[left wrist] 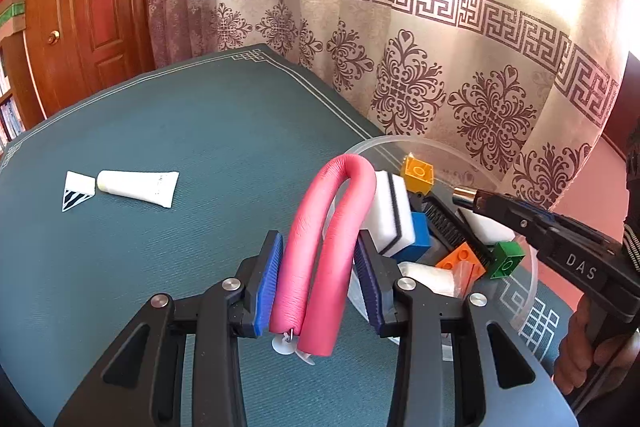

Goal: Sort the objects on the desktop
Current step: 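Carry the pink tube and brown bottle over the clear bowl with both tools, then open left tool to drop the pink tube while right tool releases the bottle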

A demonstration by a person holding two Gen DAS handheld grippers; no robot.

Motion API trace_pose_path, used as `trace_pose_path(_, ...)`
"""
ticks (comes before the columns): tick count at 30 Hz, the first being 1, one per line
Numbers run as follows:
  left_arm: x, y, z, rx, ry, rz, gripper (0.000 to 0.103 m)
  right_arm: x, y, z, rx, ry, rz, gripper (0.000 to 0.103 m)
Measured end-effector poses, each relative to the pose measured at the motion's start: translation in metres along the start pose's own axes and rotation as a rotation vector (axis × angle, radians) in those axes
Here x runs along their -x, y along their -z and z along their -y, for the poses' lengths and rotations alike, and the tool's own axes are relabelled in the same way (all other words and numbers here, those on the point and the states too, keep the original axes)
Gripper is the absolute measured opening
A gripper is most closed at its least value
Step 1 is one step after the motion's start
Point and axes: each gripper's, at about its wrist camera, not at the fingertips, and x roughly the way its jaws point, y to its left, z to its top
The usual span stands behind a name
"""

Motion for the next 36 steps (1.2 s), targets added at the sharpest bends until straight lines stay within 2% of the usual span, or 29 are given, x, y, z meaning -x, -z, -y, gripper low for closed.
trace_pose_path(15, -0.008, -0.016, 0.044, -0.067, 0.086, -0.003, 0.04, -0.007, 0.004, 0.007, -0.039, -0.004, -0.042, 0.023)
trace_pose_path(31, -0.017, -0.017, 0.049, -0.052, 0.114, -0.041, 0.042, 0.001, 0.001, 0.008, -0.042, 0.007, -0.024, 0.023)
trace_pose_path(33, -0.018, -0.018, 0.049, -0.051, 0.125, -0.05, 0.045, 0.001, 0.001, 0.008, -0.042, 0.005, -0.027, 0.024)
trace_pose_path(35, -0.017, -0.018, 0.05, -0.048, 0.129, -0.047, 0.057, 0.001, 0.002, 0.008, -0.043, 0.005, -0.026, 0.024)
trace_pose_path(36, -0.016, -0.017, 0.049, -0.047, 0.127, -0.04, 0.058, 0.001, 0.002, 0.008, -0.043, 0.002, -0.026, 0.024)
